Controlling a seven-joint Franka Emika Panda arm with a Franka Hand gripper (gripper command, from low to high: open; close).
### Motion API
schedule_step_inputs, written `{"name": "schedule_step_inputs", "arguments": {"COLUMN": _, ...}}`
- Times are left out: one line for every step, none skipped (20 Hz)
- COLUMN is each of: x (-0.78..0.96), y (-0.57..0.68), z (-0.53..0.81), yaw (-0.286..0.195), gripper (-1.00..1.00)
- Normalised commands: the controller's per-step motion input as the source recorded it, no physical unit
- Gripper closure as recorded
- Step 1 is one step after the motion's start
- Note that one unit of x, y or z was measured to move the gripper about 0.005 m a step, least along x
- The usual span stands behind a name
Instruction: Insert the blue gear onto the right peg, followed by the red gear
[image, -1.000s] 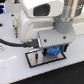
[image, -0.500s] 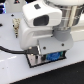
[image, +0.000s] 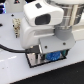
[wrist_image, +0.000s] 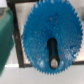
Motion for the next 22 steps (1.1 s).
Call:
{"name": "schedule_step_inputs", "arguments": {"x": -0.19, "y": 0.13, "z": 0.50, "yaw": 0.000, "gripper": -1.00}}
{"name": "schedule_step_inputs", "arguments": {"x": -0.28, "y": 0.14, "z": 0.42, "yaw": 0.000, "gripper": -1.00}}
{"name": "schedule_step_inputs", "arguments": {"x": -0.38, "y": 0.15, "z": 0.39, "yaw": 0.000, "gripper": -1.00}}
{"name": "schedule_step_inputs", "arguments": {"x": -0.42, "y": 0.17, "z": 0.37, "yaw": 0.000, "gripper": -1.00}}
{"name": "schedule_step_inputs", "arguments": {"x": -0.49, "y": 0.19, "z": 0.36, "yaw": 0.000, "gripper": -1.00}}
{"name": "schedule_step_inputs", "arguments": {"x": -0.52, "y": 0.18, "z": 0.35, "yaw": 0.000, "gripper": -1.00}}
{"name": "schedule_step_inputs", "arguments": {"x": -0.55, "y": 0.20, "z": 0.35, "yaw": 0.000, "gripper": -1.00}}
{"name": "schedule_step_inputs", "arguments": {"x": -0.49, "y": 0.28, "z": 0.30, "yaw": 0.000, "gripper": -1.00}}
{"name": "schedule_step_inputs", "arguments": {"x": -0.53, "y": 0.28, "z": 0.26, "yaw": 0.000, "gripper": -1.00}}
{"name": "schedule_step_inputs", "arguments": {"x": -0.56, "y": 0.29, "z": 0.23, "yaw": 0.000, "gripper": -1.00}}
{"name": "schedule_step_inputs", "arguments": {"x": -0.61, "y": 0.31, "z": 0.19, "yaw": 0.000, "gripper": -1.00}}
{"name": "schedule_step_inputs", "arguments": {"x": -0.68, "y": 0.31, "z": 0.11, "yaw": 0.000, "gripper": -1.00}}
{"name": "schedule_step_inputs", "arguments": {"x": -0.73, "y": 0.27, "z": 0.10, "yaw": 0.000, "gripper": -1.00}}
{"name": "schedule_step_inputs", "arguments": {"x": -0.74, "y": 0.17, "z": 0.07, "yaw": 0.000, "gripper": -1.00}}
{"name": "schedule_step_inputs", "arguments": {"x": -0.74, "y": 0.17, "z": 0.07, "yaw": 0.000, "gripper": -1.00}}
{"name": "schedule_step_inputs", "arguments": {"x": -0.76, "y": 0.13, "z": 0.04, "yaw": 0.000, "gripper": -1.00}}
{"name": "schedule_step_inputs", "arguments": {"x": -0.77, "y": 0.12, "z": 0.01, "yaw": 0.000, "gripper": -1.00}}
{"name": "schedule_step_inputs", "arguments": {"x": -0.77, "y": 0.12, "z": -0.01, "yaw": 0.000, "gripper": -1.00}}
{"name": "schedule_step_inputs", "arguments": {"x": -0.77, "y": 0.11, "z": -0.01, "yaw": 0.000, "gripper": -1.00}}
{"name": "schedule_step_inputs", "arguments": {"x": -0.77, "y": 0.10, "z": -0.02, "yaw": 0.000, "gripper": -1.00}}
{"name": "schedule_step_inputs", "arguments": {"x": -0.74, "y": 0.10, "z": -0.04, "yaw": 0.000, "gripper": -1.00}}
{"name": "schedule_step_inputs", "arguments": {"x": -0.72, "y": 0.09, "z": -0.06, "yaw": 0.000, "gripper": -1.00}}
